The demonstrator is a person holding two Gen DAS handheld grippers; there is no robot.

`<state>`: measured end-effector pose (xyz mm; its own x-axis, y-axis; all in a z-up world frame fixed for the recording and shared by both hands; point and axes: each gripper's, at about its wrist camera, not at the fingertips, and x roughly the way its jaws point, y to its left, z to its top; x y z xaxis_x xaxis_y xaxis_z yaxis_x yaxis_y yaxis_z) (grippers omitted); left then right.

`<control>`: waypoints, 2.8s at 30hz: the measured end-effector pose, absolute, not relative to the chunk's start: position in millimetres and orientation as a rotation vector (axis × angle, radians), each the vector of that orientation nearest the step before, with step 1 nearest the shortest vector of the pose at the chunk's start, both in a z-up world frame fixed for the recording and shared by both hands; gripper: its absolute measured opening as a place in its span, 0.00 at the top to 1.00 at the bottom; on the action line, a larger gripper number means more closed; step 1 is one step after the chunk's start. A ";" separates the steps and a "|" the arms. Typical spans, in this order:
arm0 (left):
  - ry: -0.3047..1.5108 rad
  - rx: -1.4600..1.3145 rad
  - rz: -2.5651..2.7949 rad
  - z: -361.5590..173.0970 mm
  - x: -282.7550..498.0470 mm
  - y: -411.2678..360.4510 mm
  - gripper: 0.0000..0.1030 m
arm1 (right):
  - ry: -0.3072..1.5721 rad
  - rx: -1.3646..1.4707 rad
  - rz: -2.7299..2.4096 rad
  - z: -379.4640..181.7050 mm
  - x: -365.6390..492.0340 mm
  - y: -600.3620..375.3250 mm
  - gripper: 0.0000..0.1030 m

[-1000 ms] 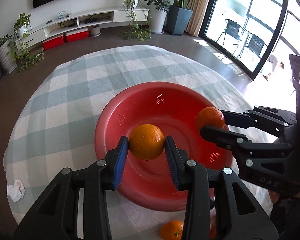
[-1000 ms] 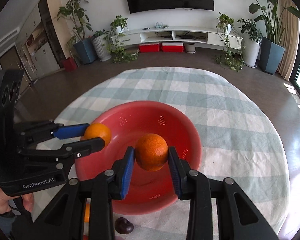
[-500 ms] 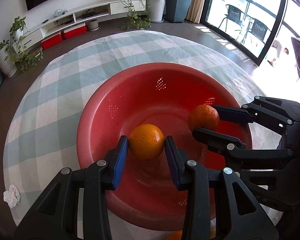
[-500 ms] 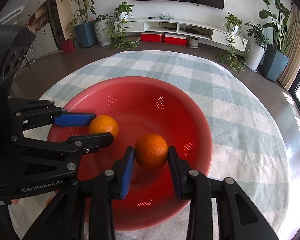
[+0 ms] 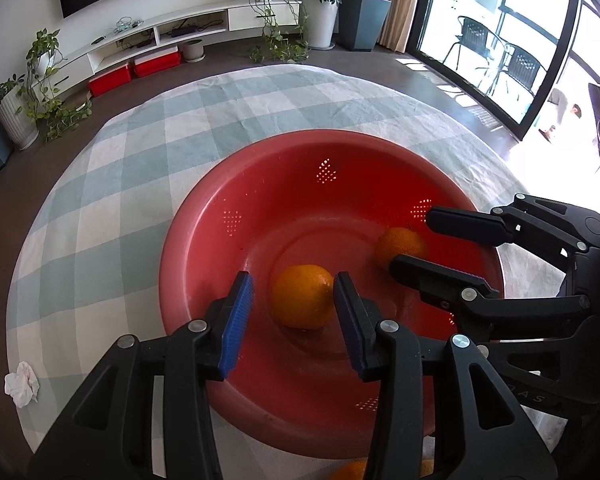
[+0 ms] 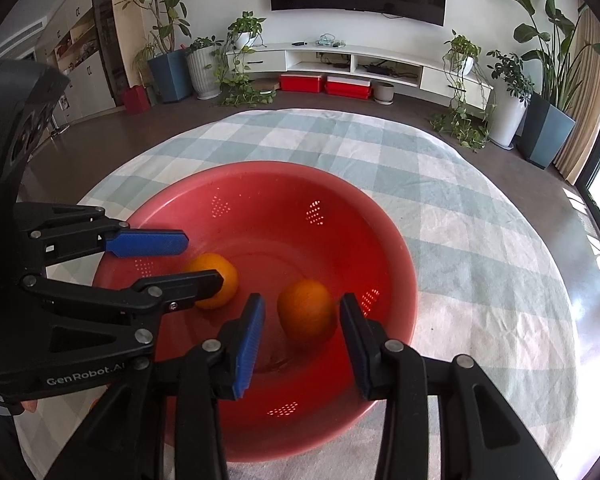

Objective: Organize fruits
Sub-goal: 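Lower the large orange into the red colander and open the left tool while the right tool releases its orange, then close the left tool on another large orange while the right tool grasps a small orange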

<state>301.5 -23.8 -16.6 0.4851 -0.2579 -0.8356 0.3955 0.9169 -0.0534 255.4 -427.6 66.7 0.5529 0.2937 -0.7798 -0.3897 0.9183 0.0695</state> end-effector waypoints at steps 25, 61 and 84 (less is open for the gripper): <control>0.555 -0.049 -0.318 47.8 124.1 61.1 0.00 | 0.696 0.473 0.487 111.8 209.6 -514.4 0.03; 0.997 0.265 -0.575 -12.3 155.0 6.2 0.17 | 0.887 0.423 0.477 60.3 99.0 -508.2 0.17; 1.116 0.276 -0.565 -48.7 177.3 -14.5 0.65 | 0.854 0.389 0.463 68.7 97.4 -507.4 0.21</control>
